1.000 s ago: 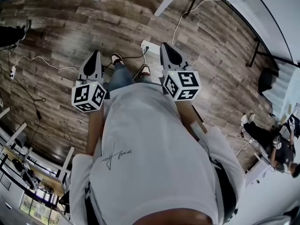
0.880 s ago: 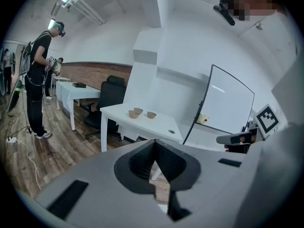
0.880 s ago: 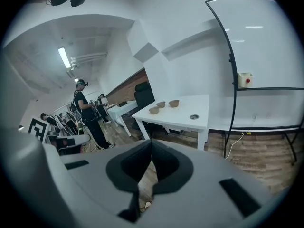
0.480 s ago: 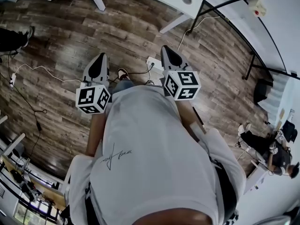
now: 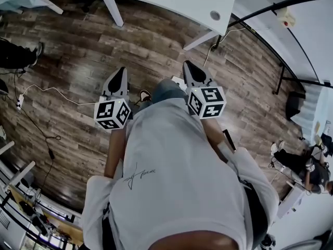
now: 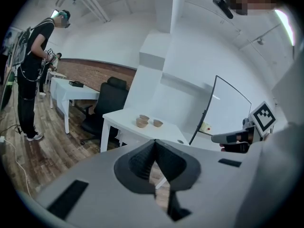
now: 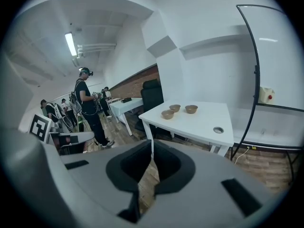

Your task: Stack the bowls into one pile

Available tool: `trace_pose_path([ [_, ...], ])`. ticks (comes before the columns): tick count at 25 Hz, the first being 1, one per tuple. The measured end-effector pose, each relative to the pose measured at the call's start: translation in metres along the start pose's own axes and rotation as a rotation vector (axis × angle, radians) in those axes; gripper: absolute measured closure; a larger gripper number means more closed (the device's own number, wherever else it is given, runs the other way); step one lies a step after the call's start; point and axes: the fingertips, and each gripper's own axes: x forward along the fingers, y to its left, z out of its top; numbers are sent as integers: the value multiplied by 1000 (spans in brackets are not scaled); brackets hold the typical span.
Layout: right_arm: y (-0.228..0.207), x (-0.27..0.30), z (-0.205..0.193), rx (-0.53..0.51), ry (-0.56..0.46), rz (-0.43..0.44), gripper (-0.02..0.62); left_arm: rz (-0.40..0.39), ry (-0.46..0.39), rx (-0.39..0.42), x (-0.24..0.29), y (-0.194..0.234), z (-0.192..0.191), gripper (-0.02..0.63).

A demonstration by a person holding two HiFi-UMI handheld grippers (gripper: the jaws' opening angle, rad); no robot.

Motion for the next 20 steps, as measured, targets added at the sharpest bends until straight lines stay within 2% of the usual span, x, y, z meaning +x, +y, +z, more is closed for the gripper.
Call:
trace_pose_path([
  [4, -14, 11, 2, 21, 4, 2, 584, 1, 4, -18, 18, 0, 3, 598],
  [9, -36, 35, 16, 62, -3, 14, 584, -23, 49, 15, 56, -8, 10, 598],
  [20, -101, 112, 90, 74, -39, 36, 584, -34, 35, 41, 166, -6, 74, 598],
])
